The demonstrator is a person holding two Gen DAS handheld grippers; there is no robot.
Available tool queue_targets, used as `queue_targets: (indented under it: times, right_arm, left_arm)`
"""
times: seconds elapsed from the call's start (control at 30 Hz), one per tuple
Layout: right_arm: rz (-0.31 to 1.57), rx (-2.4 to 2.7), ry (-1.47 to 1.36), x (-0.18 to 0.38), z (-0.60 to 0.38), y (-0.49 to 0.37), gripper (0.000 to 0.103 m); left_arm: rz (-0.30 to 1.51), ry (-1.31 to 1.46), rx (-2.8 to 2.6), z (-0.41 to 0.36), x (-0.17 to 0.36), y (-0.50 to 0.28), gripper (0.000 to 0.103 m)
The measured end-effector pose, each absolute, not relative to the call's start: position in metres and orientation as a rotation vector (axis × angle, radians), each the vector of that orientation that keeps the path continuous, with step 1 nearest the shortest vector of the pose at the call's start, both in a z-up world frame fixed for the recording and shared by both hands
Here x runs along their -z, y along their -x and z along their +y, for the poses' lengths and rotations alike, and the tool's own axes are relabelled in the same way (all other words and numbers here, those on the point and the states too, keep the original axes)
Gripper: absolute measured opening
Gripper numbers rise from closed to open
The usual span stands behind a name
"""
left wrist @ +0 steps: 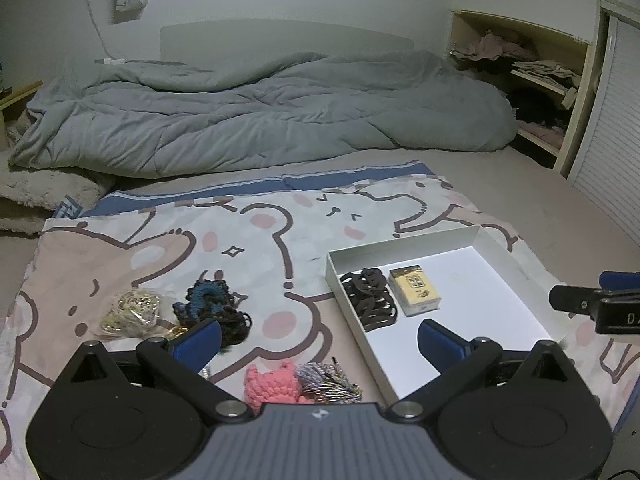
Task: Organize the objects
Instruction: 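Withdraw both open tools from the box back toward the remaining objects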
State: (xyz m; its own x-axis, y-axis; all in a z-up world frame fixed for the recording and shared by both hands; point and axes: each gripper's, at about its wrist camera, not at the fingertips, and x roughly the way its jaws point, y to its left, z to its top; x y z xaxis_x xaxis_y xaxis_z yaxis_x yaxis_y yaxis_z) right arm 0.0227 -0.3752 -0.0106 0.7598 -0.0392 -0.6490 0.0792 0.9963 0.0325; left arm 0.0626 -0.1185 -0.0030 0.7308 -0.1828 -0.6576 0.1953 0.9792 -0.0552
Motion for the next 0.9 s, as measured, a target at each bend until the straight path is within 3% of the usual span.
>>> queue_targets:
  times: [0.9]
  right_arm:
    - [0.681, -0.047, -0.163, 0.023, -0.328, -0.061, 0.103]
  left_arm:
    - [0.752, -0.027, 0.028, -0.018, 0.018, -0.071, 0.103]
